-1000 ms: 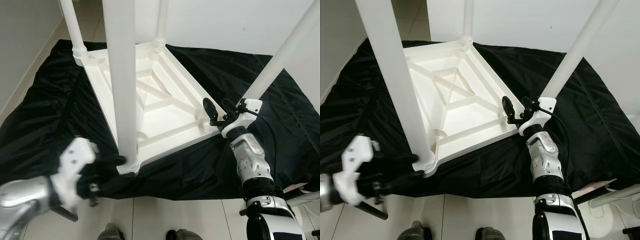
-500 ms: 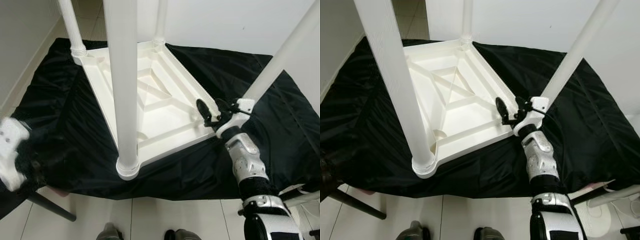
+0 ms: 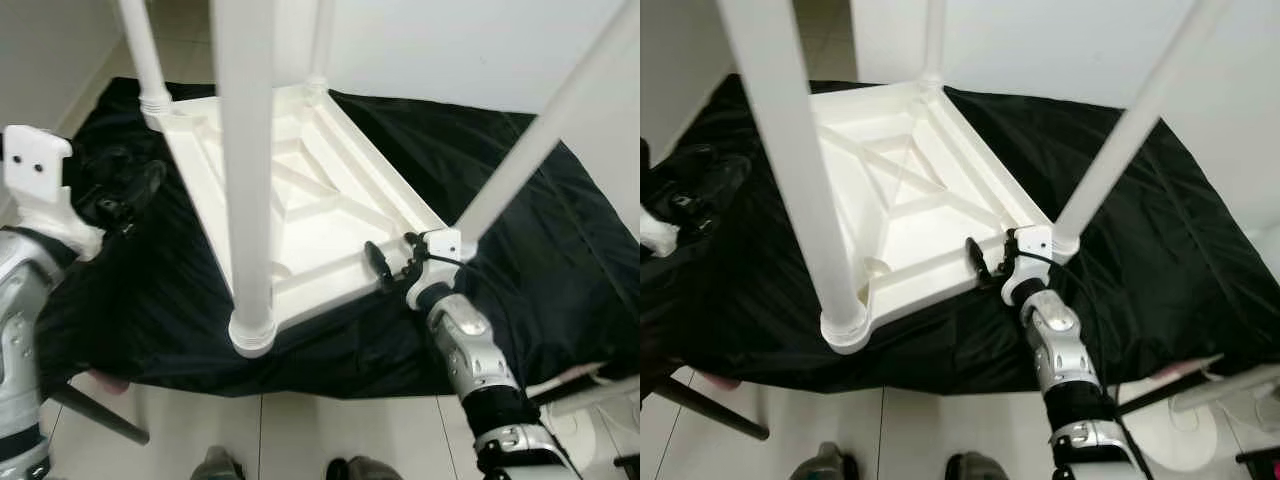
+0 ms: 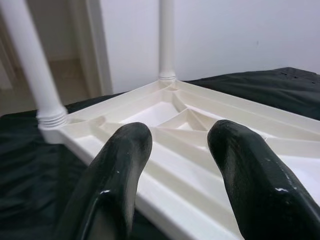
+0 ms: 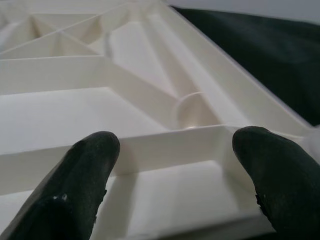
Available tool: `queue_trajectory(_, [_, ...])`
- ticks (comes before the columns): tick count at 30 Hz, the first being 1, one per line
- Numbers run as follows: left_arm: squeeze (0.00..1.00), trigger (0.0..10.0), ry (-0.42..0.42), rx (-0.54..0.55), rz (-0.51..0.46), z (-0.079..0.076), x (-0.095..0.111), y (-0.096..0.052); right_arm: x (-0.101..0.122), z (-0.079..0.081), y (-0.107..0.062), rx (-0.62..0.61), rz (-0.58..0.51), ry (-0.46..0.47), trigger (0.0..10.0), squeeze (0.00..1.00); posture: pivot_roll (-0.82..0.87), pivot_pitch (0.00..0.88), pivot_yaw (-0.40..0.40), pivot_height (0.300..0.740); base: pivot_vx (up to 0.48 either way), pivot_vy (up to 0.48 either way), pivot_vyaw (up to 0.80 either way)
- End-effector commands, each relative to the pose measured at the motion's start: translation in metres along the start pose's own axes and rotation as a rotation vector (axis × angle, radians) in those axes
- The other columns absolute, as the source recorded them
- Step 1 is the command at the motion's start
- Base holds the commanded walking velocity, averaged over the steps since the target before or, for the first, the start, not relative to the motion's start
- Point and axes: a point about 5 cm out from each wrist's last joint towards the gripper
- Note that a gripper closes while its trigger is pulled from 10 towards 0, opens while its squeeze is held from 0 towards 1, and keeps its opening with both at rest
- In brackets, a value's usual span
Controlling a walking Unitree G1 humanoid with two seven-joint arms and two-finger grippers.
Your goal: Building children table
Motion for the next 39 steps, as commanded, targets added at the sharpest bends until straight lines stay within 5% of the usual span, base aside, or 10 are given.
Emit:
queue_trajectory(1, [0.0, 10.0, -0.001, 0.01, -0.034, -0.006, 0.002, 0.015, -0.002, 0.006, -0.006, -0.016, 0.026, -0.04, 10.0, 0.0, -0.01, 0.075, -0.053, 0.74, 0.0, 0.0, 0.0])
queue_trajectory(11, [0.0, 10.0, -0.045, -0.078, -0.078, -0.027, 0.004, 0.04, 0.002, 0.014, -0.019, -0.126, 0.012, -0.027, 10.0, 0.0, -0.04, 0.074, -0.035, 0.74, 0.0, 0.0, 0.0])
queue_trajectory(17, [0.0, 10.0, -0.103, -0.215, -0.066, -0.056, -0.006, 0.044, 0.001, 0.014, -0.026, -0.253, 0.042, 0.019, 10.0, 0.0, -0.05, 0.072, -0.027, 0.74, 0.0, 0.0, 0.0])
queue_trajectory(22, [0.0, 10.0, -0.179, -0.493, -0.032, -0.089, -0.01, 0.034, -0.009, 0.009, -0.036, -0.422, 0.132, 0.087, 10.0, 0.0, -0.04, 0.07, -0.022, 0.74, 0.0, 0.0, 0.0])
queue_trajectory(31, [0.0, 10.0, -0.199, -0.648, 0.012, -0.101, -0.012, 0.025, -0.01, 0.007, -0.038, -0.517, 0.166, 0.11, 10.0, 0.0, -0.04, 0.065, -0.014, 0.74, 0.0, 0.0, 0.0])
queue_trajectory(39, [0.0, 10.0, -0.17, -0.739, 0.089, -0.106, -0.014, 0.014, -0.019, 0.006, -0.036, -0.632, 0.269, 0.231, 10.0, 0.0, -0.03, 0.067, -0.006, 0.74, 0.0, 0.0, 0.0])
Point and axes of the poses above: a point about 5 cm out from each wrist's last joint towards the gripper, its own y axis pointing out of the wrist towards the gripper, its own x axis along the axis of the wrist's last joint, z = x × y, and after that the axes turned 10 degrees about -y, right-handed
